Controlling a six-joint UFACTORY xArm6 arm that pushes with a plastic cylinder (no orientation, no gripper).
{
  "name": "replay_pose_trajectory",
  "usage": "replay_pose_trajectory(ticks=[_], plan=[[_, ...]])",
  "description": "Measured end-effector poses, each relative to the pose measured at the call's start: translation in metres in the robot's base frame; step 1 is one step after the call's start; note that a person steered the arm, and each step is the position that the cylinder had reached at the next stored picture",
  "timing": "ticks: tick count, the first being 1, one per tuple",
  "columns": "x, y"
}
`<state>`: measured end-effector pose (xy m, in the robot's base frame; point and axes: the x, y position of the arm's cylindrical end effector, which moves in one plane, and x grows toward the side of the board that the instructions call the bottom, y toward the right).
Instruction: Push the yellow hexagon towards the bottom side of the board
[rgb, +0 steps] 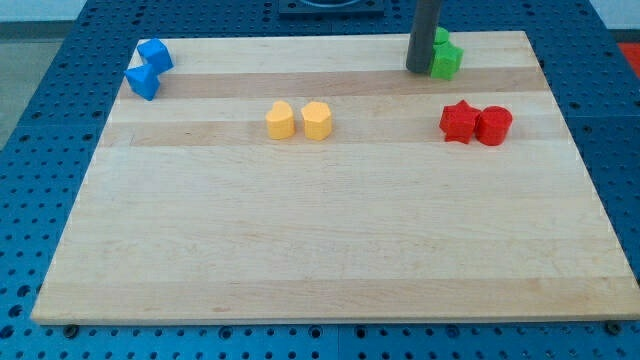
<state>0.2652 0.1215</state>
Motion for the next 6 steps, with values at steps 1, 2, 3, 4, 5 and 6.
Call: replay_pose_trajectory(ticks=[1, 2, 3, 4, 5, 6], plan=[[0.000, -0.006], [0.006, -0.020], [0.009, -0.035], [0.059, -0.074], [0.071, -0.127], [0.095, -0.162]])
